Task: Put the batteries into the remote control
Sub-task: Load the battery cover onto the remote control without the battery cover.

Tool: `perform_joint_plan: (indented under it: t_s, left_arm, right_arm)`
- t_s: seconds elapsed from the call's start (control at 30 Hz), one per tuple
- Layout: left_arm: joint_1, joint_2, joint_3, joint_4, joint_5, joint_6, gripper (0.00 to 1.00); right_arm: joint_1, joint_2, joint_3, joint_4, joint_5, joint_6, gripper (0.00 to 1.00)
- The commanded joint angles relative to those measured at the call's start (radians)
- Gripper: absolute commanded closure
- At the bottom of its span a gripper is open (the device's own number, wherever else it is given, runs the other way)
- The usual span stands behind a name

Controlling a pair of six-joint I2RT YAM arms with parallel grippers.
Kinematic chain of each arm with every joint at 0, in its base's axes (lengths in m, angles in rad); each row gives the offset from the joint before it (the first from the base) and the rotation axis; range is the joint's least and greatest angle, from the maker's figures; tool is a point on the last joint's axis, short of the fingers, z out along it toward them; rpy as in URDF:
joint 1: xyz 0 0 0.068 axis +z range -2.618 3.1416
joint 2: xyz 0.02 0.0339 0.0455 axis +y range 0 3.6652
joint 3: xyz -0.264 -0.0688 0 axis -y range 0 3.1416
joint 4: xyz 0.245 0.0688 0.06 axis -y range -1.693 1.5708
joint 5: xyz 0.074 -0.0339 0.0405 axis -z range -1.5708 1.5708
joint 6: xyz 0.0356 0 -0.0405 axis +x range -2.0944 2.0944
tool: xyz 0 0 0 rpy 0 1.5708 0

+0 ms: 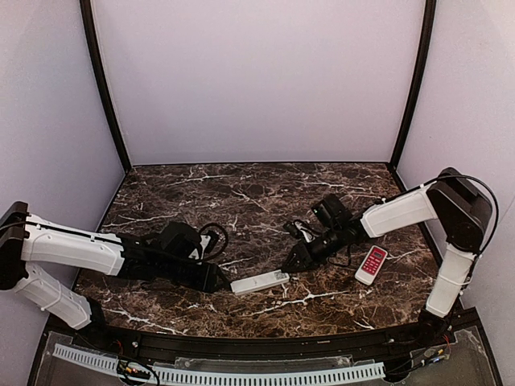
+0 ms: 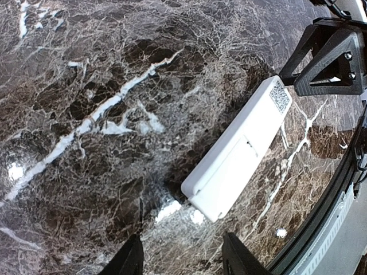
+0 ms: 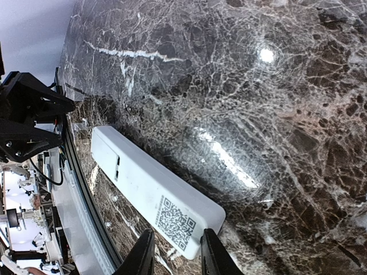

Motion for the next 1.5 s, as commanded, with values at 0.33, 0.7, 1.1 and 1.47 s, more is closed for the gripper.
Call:
perform_joint_plan:
  t_s: [0.33, 0.7, 1.1, 1.47]
  left_arm:
    - [-0.001, 0.041, 0.041, -0.021, -0.020, 0.020, 0.58]
    - [0.015, 0.136, 0.137, -0.035, -0.058, 0.059, 0.61]
    - [0.034, 0.205, 0.172, -0.047, -0.016, 0.053, 0.58]
    - [0.034, 0.239, 0.176, -0.041, 0.000, 0.042, 0.62]
  right_arm:
    - [0.062, -0.056, -0.098, 0.055, -0.008, 0.089, 0.72]
    - [0.060, -0.063, -0.114, 0.072, 0.026, 0.115, 0.68]
    - [0.056, -0.040, -0.107, 0.113, 0.010, 0.123, 0.70]
    - [0.059, -0.030, -0.121, 0.139, -0.012, 0.134, 0.73]
